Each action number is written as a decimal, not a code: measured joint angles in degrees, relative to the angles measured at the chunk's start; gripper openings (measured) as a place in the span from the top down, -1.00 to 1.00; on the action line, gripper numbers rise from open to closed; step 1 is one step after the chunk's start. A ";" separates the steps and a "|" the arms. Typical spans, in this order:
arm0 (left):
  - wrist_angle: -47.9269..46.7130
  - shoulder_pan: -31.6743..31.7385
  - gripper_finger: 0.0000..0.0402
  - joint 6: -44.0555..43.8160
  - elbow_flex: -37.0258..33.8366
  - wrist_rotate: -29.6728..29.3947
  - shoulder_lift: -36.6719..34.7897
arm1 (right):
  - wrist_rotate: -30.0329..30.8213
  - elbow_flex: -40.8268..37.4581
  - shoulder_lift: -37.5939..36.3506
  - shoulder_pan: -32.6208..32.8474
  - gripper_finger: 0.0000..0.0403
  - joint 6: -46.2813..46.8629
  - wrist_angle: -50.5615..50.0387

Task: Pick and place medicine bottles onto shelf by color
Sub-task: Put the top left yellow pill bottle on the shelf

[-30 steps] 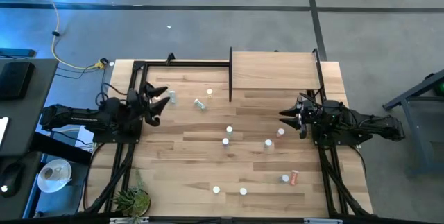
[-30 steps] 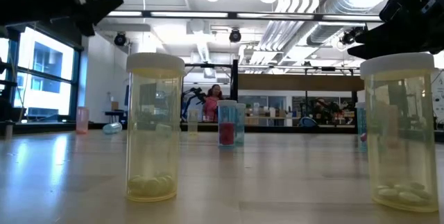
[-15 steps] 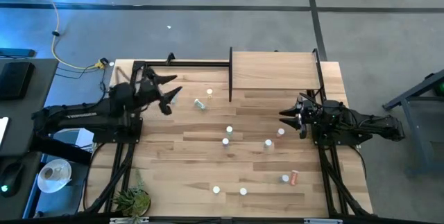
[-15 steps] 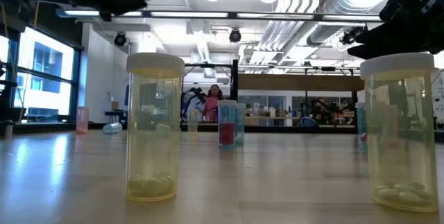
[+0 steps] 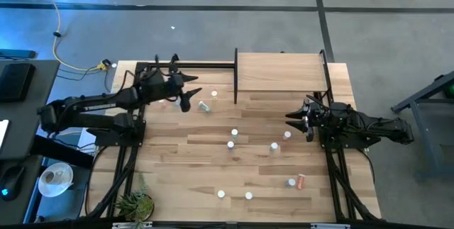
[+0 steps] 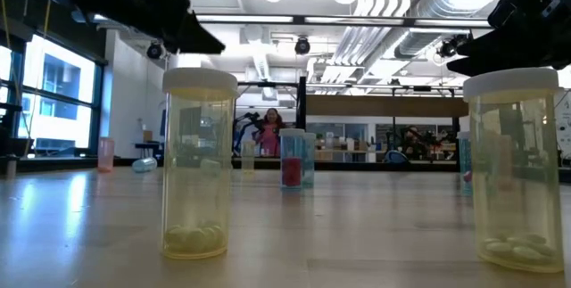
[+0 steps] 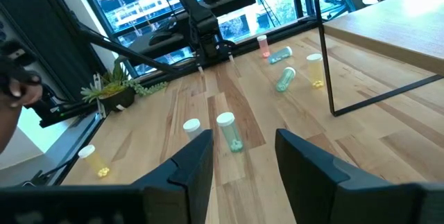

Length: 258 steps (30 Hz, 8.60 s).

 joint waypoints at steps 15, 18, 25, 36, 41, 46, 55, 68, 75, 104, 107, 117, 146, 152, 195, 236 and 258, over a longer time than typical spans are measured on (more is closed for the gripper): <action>3.59 0.72 -0.09 -2.00 0.02 0.04 14.65 | 0.02 0.02 0.00 -0.01 0.27 0.00 0.01; 3.51 0.72 -0.09 -2.00 0.02 0.04 16.40 | 0.00 0.01 0.00 -0.01 0.27 -0.02 -0.01; 4.07 0.70 -0.09 -2.77 0.02 1.90 19.34 | 0.00 0.00 0.02 -0.01 0.27 0.00 -0.01; 9.95 0.68 -0.09 -3.08 0.02 1.66 25.24 | 0.01 0.00 0.02 -0.01 0.27 0.00 0.01; 12.15 0.68 -0.09 -3.08 0.02 1.49 27.08 | 0.00 0.01 0.02 -0.02 0.27 0.00 0.02; 15.71 0.70 -0.09 -3.08 0.02 1.47 29.73 | 0.02 0.00 0.02 -0.02 0.27 0.00 0.00; 14.97 0.72 -0.09 -2.62 3.58 -2.69 34.36 | 0.00 0.00 0.00 0.00 0.27 0.00 0.02; 11.58 0.51 -0.09 -5.12 5.38 -1.59 35.32 | 0.00 0.00 0.00 -0.01 0.27 0.00 0.02; 11.58 0.51 -0.09 -5.65 5.38 -1.70 35.32 | 0.00 0.00 0.02 0.00 0.27 0.00 0.02; 2.49 0.51 -0.09 -5.06 10.15 -1.75 35.32 | 0.00 0.00 0.01 0.01 0.27 0.00 0.00; 1.77 0.51 -0.09 -5.60 10.14 -1.75 35.32 | 0.00 0.00 0.00 -0.01 0.27 0.00 0.01; 1.30 0.64 -0.09 -6.53 10.14 -2.11 35.35 | 0.00 0.00 0.02 0.01 0.27 0.00 0.02; 6.38 0.88 -0.09 -4.81 10.17 -3.04 41.42 | 0.00 0.00 0.01 0.00 0.27 0.00 0.00; 6.44 0.88 -0.08 -4.58 10.16 -3.04 41.42 | 0.02 0.00 -0.01 -0.01 0.27 0.00 -0.01; 6.95 1.25 0.44 -3.03 10.14 -3.46 33.42 | 0.02 0.00 -0.01 -0.01 0.27 0.00 0.02; -27.66 5.73 0.44 -1.59 61.93 -1.05 41.50 | 0.00 0.00 0.01 0.01 0.27 0.00 0.01; -28.80 4.26 0.44 -4.10 68.28 0.00 55.10 | 0.01 0.00 0.02 -0.02 0.27 0.00 0.00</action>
